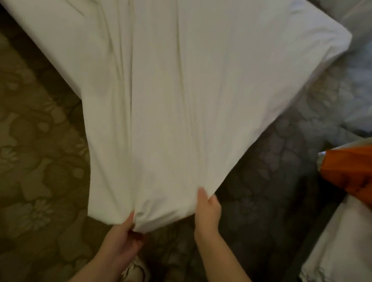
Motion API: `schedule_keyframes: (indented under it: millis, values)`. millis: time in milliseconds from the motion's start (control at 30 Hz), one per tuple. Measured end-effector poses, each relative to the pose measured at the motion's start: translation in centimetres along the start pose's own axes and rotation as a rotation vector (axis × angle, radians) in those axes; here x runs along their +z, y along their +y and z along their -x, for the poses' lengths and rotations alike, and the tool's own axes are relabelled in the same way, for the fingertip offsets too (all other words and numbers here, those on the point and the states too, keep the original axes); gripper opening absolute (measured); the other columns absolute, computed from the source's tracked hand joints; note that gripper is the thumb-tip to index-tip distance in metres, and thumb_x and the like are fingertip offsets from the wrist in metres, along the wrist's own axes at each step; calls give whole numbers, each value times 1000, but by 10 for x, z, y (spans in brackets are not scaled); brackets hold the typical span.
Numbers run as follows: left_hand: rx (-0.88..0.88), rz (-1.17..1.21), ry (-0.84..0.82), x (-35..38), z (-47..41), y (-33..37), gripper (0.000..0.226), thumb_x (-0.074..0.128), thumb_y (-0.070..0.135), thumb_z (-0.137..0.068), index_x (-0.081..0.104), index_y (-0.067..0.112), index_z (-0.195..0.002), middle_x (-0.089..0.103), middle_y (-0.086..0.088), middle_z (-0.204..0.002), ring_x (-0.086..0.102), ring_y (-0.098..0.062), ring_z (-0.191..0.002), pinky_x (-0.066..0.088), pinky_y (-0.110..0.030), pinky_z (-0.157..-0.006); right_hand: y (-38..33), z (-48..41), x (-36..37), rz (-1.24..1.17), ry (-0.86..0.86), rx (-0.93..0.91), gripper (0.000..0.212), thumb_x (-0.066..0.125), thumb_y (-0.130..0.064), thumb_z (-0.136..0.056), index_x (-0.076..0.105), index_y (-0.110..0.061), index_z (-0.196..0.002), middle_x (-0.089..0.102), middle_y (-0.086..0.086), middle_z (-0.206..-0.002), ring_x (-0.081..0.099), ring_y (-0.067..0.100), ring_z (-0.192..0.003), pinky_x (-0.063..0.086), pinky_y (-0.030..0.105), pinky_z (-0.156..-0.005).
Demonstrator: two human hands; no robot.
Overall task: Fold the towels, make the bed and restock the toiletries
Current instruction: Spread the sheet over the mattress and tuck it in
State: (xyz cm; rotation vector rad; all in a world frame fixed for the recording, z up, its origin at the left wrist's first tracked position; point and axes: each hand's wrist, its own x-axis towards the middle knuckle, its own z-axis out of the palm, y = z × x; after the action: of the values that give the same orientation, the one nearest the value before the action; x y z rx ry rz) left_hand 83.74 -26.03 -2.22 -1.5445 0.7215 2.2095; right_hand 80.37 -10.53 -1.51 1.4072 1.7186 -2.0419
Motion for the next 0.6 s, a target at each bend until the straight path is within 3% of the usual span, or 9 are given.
schedule_keyframes:
  millis: [67, 167, 267, 367, 433, 500, 600]
  values:
    - [14, -55, -70, -1, 10, -3, 20, 51, 14, -95, 60, 8, -111, 71, -3, -73, 62, -15, -69, 52, -21, -45, -12, 10, -5, -20, 38, -125, 19, 51, -22, -98, 62, -24, -82, 65, -2, -96, 60, 10, -88, 49, 28, -84]
    - [-24, -75, -114, -4, 25, -19, 15, 50, 15, -95, 62, 9, -103, 70, -3, -69, 63, -13, -59, 51, -22, -43, -14, 20, -22, -52, 80, -183, 20, 48, -23, -99, 62, -26, -85, 64, -7, -90, 58, 5, -83, 46, 20, -75]
    - [-61, -130, -44, -4, 17, -37, 13, 50, 15, -96, 61, 8, -94, 69, -5, -65, 65, -17, -57, 51, -22, -41, 11, 8, -31, -70, 90, -24, 16, 48, -21, -99, 63, -19, -103, 64, 1, -107, 59, 14, -94, 49, 33, -90]
    - [-25, -278, -30, 10, 10, -46, 13, 49, 11, -96, 61, 6, -93, 67, -10, -75, 65, -19, -59, 50, -24, -43, 30, 10, -9, -215, -113, 186, 15, 55, -20, -96, 61, -14, -109, 64, 4, -104, 60, 20, -96, 49, 37, -91]
    - [13, -405, -18, 19, 16, -50, 8, 52, 6, -94, 59, 10, -94, 66, -9, -81, 64, -21, -69, 50, -30, -54, 44, 19, 14, -174, -174, 274, 26, 63, -18, -90, 59, -11, -115, 62, 10, -111, 59, 27, -101, 50, 41, -92]
    - [15, -484, 44, 19, 23, -50, 8, 56, 5, -92, 57, 9, -98, 62, -10, -90, 60, -23, -81, 49, -36, -65, 57, 29, 29, -103, -87, 314, 45, 67, -14, -85, 53, -7, -128, 59, 15, -121, 58, 32, -107, 49, 45, -96]
    - [-26, -569, 58, 6, 30, -38, 6, 53, 9, -93, 58, 6, -96, 60, -9, -86, 57, -21, -79, 49, -36, -74, 54, 45, 30, 129, 150, 206, 46, 65, -10, -84, 50, -11, -127, 54, 14, -129, 55, 31, -112, 46, 44, -98]
